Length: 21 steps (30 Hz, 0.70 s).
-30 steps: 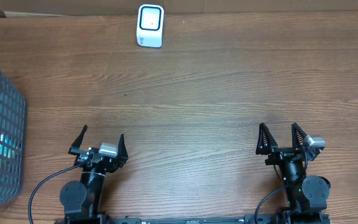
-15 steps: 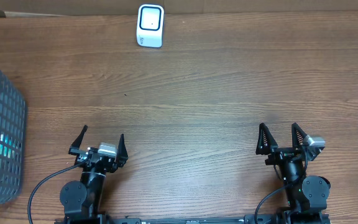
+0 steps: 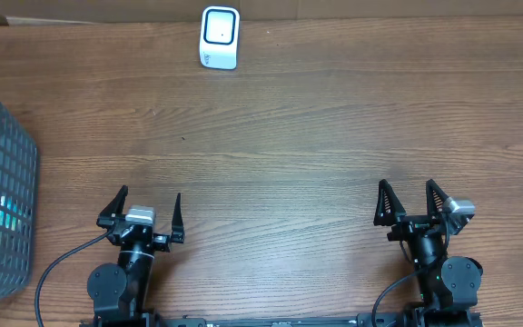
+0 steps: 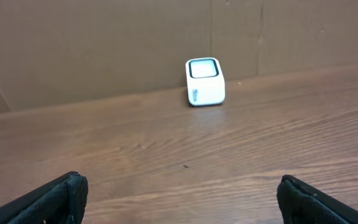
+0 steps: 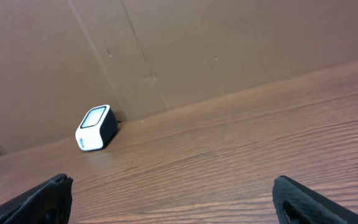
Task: Scan the item barcode
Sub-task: 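Move the left gripper left into the grey basket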
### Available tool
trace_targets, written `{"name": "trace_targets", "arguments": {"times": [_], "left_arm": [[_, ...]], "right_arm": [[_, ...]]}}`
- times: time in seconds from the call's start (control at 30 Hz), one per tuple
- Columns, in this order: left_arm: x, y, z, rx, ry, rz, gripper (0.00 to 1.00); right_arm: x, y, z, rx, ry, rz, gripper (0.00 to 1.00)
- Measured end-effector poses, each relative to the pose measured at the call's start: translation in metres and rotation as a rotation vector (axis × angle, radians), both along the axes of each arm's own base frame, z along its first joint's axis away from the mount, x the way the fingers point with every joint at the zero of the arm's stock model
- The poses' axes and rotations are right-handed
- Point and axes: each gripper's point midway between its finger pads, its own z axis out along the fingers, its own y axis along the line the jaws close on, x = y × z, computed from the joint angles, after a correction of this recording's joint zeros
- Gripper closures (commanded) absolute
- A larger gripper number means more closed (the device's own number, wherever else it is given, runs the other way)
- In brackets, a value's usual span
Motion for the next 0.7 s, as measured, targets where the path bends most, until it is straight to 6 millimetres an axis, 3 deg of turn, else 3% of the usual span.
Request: {"name": "trace_targets", "arguments": {"times": [0.17,0.4,0.63,0.7], "left_arm": [[-0.006,0.0,0.013,-0.034,0.045,0.006,0.0],[-0.004,0.002,0.092,-0.065,0.085,0.022,0.0],[0.022,-0.003,0.167,-0.158,0.536,0.01,0.0],[0.032,-0.006,0.191,-0.178,0.589,-0.012,0.0]], "right_arm": [[0.0,0.0,0.0,0.0,0.0,0.0,0.0],[0.0,0.0,0.0,0.0,-0.001,0.0,0.0],[0.0,0.0,0.0,0.0,-0.001,0.0,0.0],[0.0,0.0,0.0,0.0,-0.002,0.0,0.0]]}}
